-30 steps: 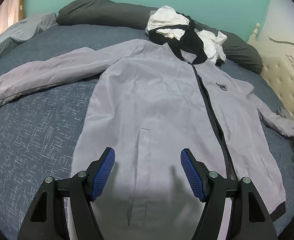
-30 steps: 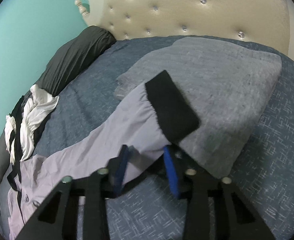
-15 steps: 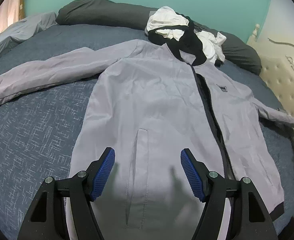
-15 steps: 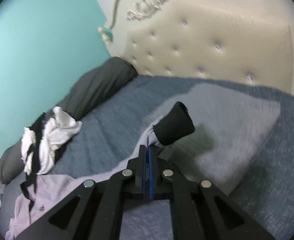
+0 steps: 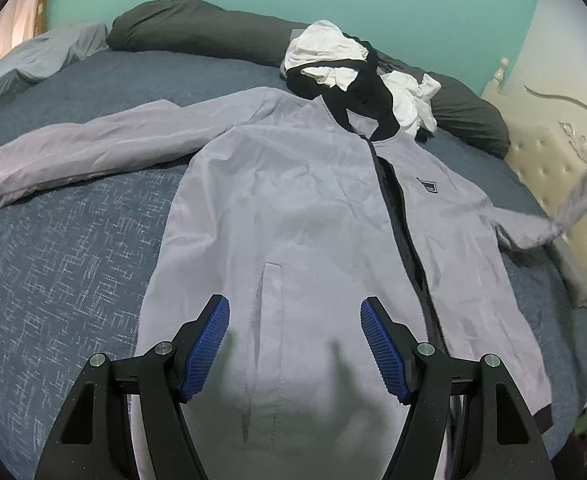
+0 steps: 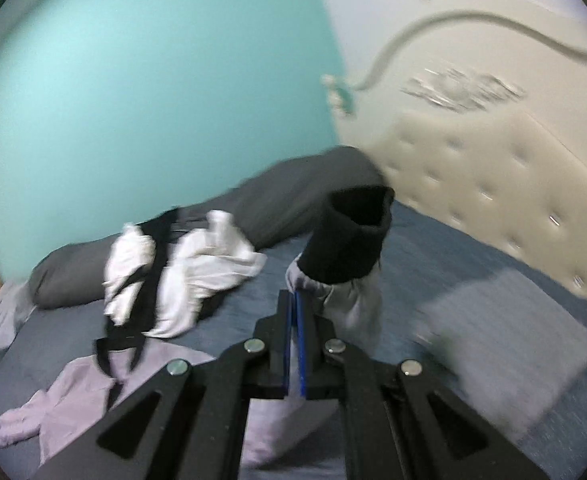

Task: Fold clothes
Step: 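Grasp the black sleeve cuff with the right gripper and lift it, then fold the sleeve across the jacket body with the right gripper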

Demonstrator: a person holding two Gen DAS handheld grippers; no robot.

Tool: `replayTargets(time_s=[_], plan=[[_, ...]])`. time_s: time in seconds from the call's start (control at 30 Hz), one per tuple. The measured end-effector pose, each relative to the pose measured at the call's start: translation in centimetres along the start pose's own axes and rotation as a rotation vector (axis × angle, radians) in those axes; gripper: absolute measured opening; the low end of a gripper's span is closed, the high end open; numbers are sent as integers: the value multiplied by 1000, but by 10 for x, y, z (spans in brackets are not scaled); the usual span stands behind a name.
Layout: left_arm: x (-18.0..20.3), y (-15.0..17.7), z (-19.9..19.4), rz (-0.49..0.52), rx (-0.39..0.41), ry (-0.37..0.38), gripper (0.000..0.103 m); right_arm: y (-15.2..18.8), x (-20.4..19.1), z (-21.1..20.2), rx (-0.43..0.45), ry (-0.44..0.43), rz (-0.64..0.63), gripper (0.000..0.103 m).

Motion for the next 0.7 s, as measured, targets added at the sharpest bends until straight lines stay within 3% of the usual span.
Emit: replayTargets(time_s=[0.17,0.3,0.53,0.7], plan=[[-2,-2,-3,4,12,5,72,15,-114,5,-45,-123,-108,2],[-7,-3,-9,-1,28,11,72,50,-202,3,-95,-248,-168,2],[-28,-5,-21,-45,54,2,72,152,-329,-10,-241,-430,-364,2],[-46,-4,-29,-87,68,-10,72,243,-363,-11,-376,-479,-423,2]])
Point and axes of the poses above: each gripper's, at about its wrist camera, not at the fingertips, and z roughly the way its jaws point, x to its right, y to its underside, the point moved 7 cm from there along z, roughly the way its jaws point, and after that the axes turned 11 degrees about z, right-handed, at the moved point
